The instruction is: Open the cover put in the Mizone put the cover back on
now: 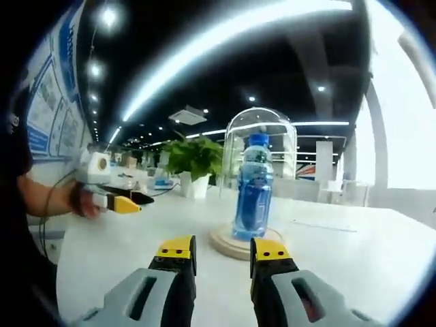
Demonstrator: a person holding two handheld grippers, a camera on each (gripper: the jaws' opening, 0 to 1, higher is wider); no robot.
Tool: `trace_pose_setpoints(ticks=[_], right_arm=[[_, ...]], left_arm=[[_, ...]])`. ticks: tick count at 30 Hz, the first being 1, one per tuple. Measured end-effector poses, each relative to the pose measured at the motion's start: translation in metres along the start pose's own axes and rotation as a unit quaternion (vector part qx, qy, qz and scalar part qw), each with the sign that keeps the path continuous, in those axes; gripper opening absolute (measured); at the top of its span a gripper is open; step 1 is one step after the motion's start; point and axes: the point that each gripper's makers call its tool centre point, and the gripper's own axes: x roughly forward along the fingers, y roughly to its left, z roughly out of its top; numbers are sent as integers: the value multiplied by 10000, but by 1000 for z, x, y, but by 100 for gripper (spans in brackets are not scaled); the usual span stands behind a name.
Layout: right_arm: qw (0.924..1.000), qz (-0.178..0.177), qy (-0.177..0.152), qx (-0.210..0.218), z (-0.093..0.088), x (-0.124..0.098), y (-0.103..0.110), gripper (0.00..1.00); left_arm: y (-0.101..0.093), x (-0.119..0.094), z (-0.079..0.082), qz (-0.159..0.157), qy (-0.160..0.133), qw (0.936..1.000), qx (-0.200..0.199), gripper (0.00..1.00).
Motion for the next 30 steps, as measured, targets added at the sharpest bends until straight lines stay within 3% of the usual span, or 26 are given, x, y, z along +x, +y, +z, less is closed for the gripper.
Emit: trace_pose_setpoints(ticks=[16, 25, 30], right_arm=[[9994, -316, 79, 64, -7, -10, -8, 23], [9988, -379, 237, 176, -17, -15, -7, 23], [9988, -398, 267, -24, -17, -16, -2, 24]], left_arm=[[8, -6, 0, 282, 6, 9996, -34, 26], [2, -5, -5, 205, 101, 9996, 179, 26], [1, -5, -5, 195, 107, 9996, 153, 26]])
